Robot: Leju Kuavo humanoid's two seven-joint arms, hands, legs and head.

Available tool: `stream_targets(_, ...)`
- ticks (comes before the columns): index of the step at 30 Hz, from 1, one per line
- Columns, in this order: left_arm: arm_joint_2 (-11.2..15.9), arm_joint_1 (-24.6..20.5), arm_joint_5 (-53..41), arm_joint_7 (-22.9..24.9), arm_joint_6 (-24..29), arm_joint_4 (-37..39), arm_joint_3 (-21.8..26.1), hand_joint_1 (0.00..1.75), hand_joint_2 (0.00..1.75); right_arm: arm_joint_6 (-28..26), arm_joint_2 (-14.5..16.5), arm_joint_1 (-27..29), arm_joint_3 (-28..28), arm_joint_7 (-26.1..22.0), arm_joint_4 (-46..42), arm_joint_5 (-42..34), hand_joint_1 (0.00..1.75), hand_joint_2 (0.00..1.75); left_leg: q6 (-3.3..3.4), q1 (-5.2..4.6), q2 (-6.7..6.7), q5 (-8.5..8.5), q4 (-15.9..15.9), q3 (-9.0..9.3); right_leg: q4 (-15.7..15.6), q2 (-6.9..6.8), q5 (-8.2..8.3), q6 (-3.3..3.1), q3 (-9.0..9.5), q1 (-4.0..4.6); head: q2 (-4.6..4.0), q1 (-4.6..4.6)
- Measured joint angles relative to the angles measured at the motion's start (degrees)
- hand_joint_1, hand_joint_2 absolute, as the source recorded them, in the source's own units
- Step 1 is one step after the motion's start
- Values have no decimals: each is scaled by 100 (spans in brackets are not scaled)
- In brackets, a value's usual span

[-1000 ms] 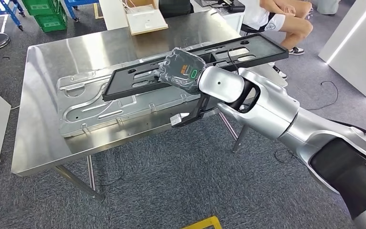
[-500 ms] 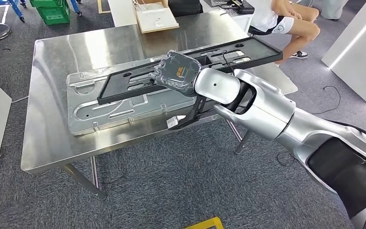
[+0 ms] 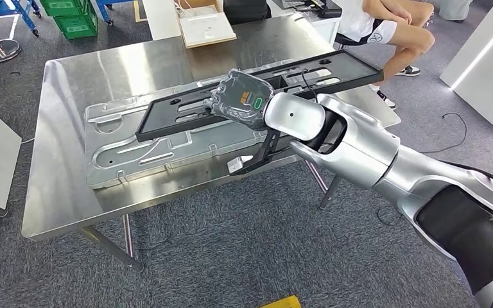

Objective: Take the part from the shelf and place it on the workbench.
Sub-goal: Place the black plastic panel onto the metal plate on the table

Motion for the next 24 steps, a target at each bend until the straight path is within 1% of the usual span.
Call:
stream_targets(1, 3, 4, -1, 0, 1, 0, 5, 0, 175, -1, 1, 2, 4, 0, 0, 0, 175, 175, -10, 13, 10, 228, -362, 156, 25, 0, -40, 25, 26, -12, 0, 0)
stream_targets(2, 4, 8, -1, 0, 0, 0, 10, 0, 175, -1, 1, -1, 5, 0, -1, 0, 175, 175, -18, 12, 21, 378, -718, 330, 50, -1, -81, 58, 44, -15, 0, -3)
stream_targets(3, 3, 8, -2, 0, 0, 0, 14, 0, 175, -2, 2, -4, 5, 1, 0, 0, 175, 175, -6, 6, 25, 466, -1005, 470, 79, 1, -116, 92, 49, -8, 0, -1)
stream_targets(4, 2, 5, -2, 0, 0, 0, 17, 0, 175, -2, 2, -7, 6, 1, 1, 0, 175, 175, 15, -3, 27, 481, -1168, 547, 94, 1, -140, 123, 47, 5, 0, 0)
stream_targets(5, 1, 1, -2, 0, 1, 0, 20, 0, 175, -2, 2, -10, 7, 1, 3, 0, 175, 175, 48, -19, 23, 436, -1203, 567, 95, 0, -151, 153, 41, 17, 0, 0)
stream_targets(6, 1, -4, -2, 0, 2, 0, 22, 0, 175, -2, 2, -10, 7, 1, 4, 0, 175, 175, 96, -24, 18, 431, -1223, 568, 89, 1, -157, 180, 44, 21, 0, 2)
stream_targets(8, 1, -4, -2, 0, 2, 0, 28, 0, 175, -3, 1, -12, 8, 1, 5, 0, 175, 175, 180, -17, 17, 420, -1250, 598, 122, 0, -209, 236, 39, 2, 0, 1)
stream_targets(9, 0, -4, -2, 0, 1, 0, 31, 0, 175, -4, 1, -15, 8, 1, 5, 0, 175, 175, 220, -10, 16, 413, -1268, 624, 265, 2, -292, 257, -23, -5, 0, 2)
stream_targets(10, -1, -5, -2, 0, 1, 0, 33, 0, 175, -6, 0, -17, 8, 1, 5, 0, 175, 175, 255, -6, 14, 402, -1283, 650, 533, 4, -420, 272, -158, -11, 0, 3)
stream_targets(12, 1, -7, -5, -3, 2, 0, 36, 0, 175, -7, -1, -8, 11, 1, 7, 0, 175, 175, 311, -27, 1, 355, -1285, 687, 1305, 6, -695, 280, -595, -10, 0, 3)
stream_targets(13, 2, -6, -9, -6, 2, 0, 37, 0, 175, -7, -1, 2, 14, 0, 10, 0, 175, 175, 330, -45, -9, 327, -1285, 711, 1603, 6, -741, 274, -801, -8, 0, 3)
stream_targets(14, 3, -1, -14, -11, 2, 0, 37, 0, 175, -7, -1, 12, 15, 0, 15, 0, 175, 175, 343, -67, -18, 297, -1285, 744, 1715, 7, -676, 254, -925, 1, 0, 3)
stream_targets(15, 3, 5, -17, -17, 2, 0, 38, 0, 175, -7, -1, 16, 16, 1, 19, 0, 175, 175, 351, -92, -26, 266, -1285, 790, 1597, 9, -491, 215, -932, 18, 0, 3)
stream_targets(16, 2, 10, -20, -22, 1, 0, 39, 0, 175, -7, -1, 15, 16, 1, 21, 0, 175, 175, 355, -118, -32, 233, -1286, 846, 1281, 12, -226, 155, -835, 46, 0, 3)
stream_targets(17, -8, 16, -24, -26, 1, 1, 40, 0, 175, -7, -1, 10, 16, 1, 23, 0, 175, 175, 359, -131, -36, 200, -1293, 897, 898, 15, 10, 64, -687, 84, 0, 0)
stream_targets(18, -24, 12, -30, -28, 1, 1, 40, 0, 175, -8, -1, 1, 16, 2, 23, 0, 175, 175, 352, -145, -37, 172, -1297, 933, 560, 12, 178, -26, -547, 124, 0, -6)
stream_targets(19, -34, 8, -36, -28, 2, 1, 39, 0, 175, -8, 0, -11, 16, 1, 24, 0, 175, 175, 333, -140, -36, 152, -1303, 949, 309, 8, 242, -105, -436, 166, 0, -4)
stream_targets(20, -45, 4, -44, -27, 3, 1, 39, 0, 175, -10, 1, -20, 16, 1, 25, 0, 175, 175, 306, -126, -32, 139, -1317, 954, 187, 4, 223, -165, -374, 200, 0, -2)
stream_targets(21, -48, -4, -49, -25, 4, 0, 39, 0, 175, -11, 2, -28, 16, 1, 26, 0, 175, 175, 273, -120, -25, 132, -1336, 962, 123, 0, 197, -190, -339, 222, 0, 2)
stream_targets(22, -43, -7, -54, -21, 8, -1, 40, 0, 175, -13, 2, -28, 16, 0, 27, -1, 175, 175, 241, -121, -15, 121, -1353, 982, 40, 2, 182, -200, -277, 210, 0, 9)
stream_targets(23, -38, -9, -57, -15, 14, -3, 41, 0, 175, -14, 4, -24, 15, 1, 28, -2, 175, 175, 213, -129, -6, 105, -1335, 996, -36, -2, 185, -193, -207, 186, 0, 7)
stream_targets(24, -34, -10, -59, -10, 19, -4, 42, 0, 175, -15, 4, -24, 15, 1, 29, -6, 175, 175, 185, -134, 1, 59, -1226, 963, -119, -9, 186, -186, -118, 154, 0, -1)
